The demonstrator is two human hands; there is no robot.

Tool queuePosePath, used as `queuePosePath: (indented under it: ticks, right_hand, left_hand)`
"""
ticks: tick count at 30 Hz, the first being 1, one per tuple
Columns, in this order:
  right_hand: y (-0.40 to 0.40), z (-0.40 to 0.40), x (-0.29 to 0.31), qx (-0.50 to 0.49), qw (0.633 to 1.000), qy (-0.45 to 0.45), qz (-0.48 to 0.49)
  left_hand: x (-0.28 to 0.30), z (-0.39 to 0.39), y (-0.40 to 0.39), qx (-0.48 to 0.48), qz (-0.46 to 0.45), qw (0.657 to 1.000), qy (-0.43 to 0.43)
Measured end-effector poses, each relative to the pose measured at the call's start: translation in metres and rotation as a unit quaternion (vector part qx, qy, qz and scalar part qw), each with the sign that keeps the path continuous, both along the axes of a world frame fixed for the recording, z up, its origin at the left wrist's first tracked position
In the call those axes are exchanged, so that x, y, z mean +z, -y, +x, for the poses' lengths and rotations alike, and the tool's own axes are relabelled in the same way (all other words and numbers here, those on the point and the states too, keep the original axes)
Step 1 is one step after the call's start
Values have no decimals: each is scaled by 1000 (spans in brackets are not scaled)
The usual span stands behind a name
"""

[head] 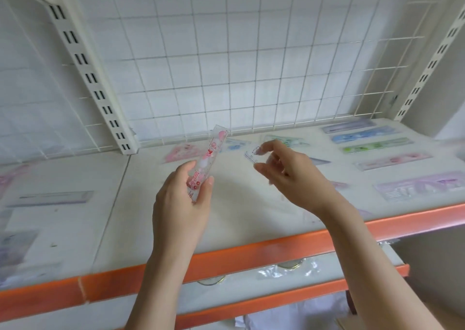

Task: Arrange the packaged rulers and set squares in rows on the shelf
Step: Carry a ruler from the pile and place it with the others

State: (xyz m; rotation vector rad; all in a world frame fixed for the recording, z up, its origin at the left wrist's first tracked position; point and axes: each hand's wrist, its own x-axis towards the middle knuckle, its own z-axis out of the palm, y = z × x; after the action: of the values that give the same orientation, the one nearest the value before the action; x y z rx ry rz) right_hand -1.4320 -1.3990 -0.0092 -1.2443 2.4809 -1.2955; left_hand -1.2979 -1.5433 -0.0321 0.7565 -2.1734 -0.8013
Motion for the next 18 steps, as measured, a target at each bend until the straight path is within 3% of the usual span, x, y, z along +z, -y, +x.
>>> queuePosePath:
  ticks: [3, 10, 18]
  right_hand:
    - [-25, -19, -1, 4, 996, 82, -27]
    - [-68, -55, -2, 12, 992, 102, -69]
    - [-81, -75, -11, 15, 970, 200, -135]
  left_hand:
    - [0, -24, -26, 0, 11, 1000, 4]
    - [0, -62, -74, 12, 12, 1000, 11]
    - [-7, -73, -95, 28, 18, 999, 25]
